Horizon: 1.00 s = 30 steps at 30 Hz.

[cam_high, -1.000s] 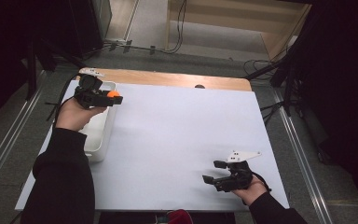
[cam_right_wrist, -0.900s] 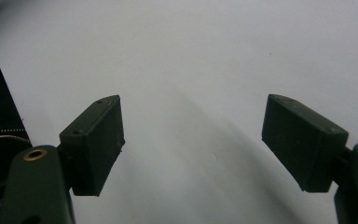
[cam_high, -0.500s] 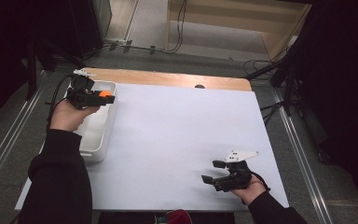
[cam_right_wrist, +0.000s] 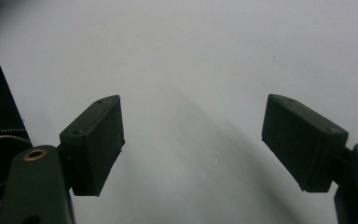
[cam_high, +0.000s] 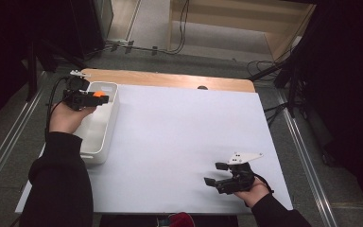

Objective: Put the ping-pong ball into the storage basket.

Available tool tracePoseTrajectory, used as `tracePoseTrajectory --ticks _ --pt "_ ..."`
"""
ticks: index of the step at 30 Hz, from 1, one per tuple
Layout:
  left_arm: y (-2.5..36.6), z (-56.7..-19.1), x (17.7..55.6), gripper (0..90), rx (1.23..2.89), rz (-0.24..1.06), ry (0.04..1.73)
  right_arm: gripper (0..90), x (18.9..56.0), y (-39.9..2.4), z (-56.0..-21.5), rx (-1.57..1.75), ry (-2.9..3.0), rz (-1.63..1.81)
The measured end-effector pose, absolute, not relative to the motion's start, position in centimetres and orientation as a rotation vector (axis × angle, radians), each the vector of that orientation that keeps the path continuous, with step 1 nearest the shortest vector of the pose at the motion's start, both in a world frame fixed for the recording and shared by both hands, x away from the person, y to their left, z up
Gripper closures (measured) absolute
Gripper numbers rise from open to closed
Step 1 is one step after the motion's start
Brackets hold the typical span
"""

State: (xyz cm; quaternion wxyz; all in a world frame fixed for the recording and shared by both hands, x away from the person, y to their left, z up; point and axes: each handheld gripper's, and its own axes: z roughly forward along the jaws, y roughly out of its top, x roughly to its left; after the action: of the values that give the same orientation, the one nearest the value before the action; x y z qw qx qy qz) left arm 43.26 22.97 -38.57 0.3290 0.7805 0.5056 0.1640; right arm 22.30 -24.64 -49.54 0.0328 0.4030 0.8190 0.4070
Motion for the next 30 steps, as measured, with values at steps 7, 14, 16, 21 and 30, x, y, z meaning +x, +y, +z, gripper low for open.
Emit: tracePoseTrajectory --ticks 7,14,16,21,30 --pt "23.1 -39.1 43.6 50.4 2.039 0.462 1.372 19.5 22.3 -24.7 -49.5 1.245 2.519 1.255" --pt "23.1 -40.1 43.9 50.4 2.034 0.444 1.403 19.5 22.3 -24.6 -49.5 1.238 2.521 1.251" --pt "22.9 -40.3 44.0 50.3 2.046 0.442 1.405 19.5 22.3 -24.6 -49.5 1.24 2.521 1.251" --pt "22.9 -41.0 44.3 50.3 2.059 0.427 1.421 19.5 22.3 -24.6 -49.5 1.239 2.521 1.25" --pt "22.7 -40.2 44.0 44.7 2.04 0.433 1.41 19.5 22.3 -24.7 -49.5 1.243 2.52 1.253"
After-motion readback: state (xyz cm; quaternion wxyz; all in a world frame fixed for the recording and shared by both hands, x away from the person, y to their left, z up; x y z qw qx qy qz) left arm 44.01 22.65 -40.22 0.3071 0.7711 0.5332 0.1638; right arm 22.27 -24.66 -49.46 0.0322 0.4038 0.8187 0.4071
